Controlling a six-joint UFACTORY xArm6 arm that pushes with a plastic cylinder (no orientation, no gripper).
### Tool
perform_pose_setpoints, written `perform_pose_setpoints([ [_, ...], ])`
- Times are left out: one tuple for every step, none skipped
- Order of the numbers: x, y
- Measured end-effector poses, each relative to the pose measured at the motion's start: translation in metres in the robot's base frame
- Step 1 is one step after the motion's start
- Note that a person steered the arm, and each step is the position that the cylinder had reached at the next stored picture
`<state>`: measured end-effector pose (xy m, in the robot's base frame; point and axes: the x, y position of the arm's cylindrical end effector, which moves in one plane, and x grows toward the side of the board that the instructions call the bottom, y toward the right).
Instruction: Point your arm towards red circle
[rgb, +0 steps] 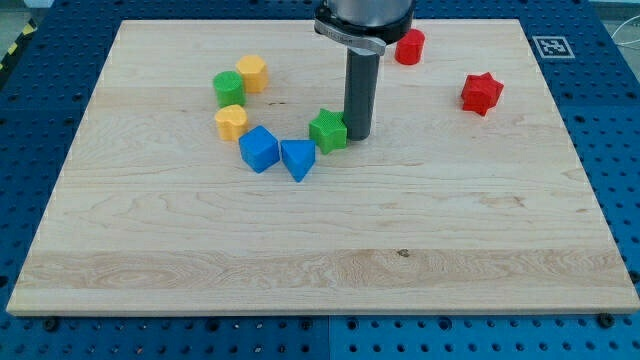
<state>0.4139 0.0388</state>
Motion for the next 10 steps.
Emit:
perform_pose_setpoints([
  [-0.001,0.000],
  [-0.004,0.000],
  [-0.012,0.001],
  [-0.022,0.027],
  [-0.033,0.046],
  [-0.037,0.057],
  [-0.052,0.062],
  [-0.064,0.062],
  [-0.069,0.065],
  [-0.074,0.081],
])
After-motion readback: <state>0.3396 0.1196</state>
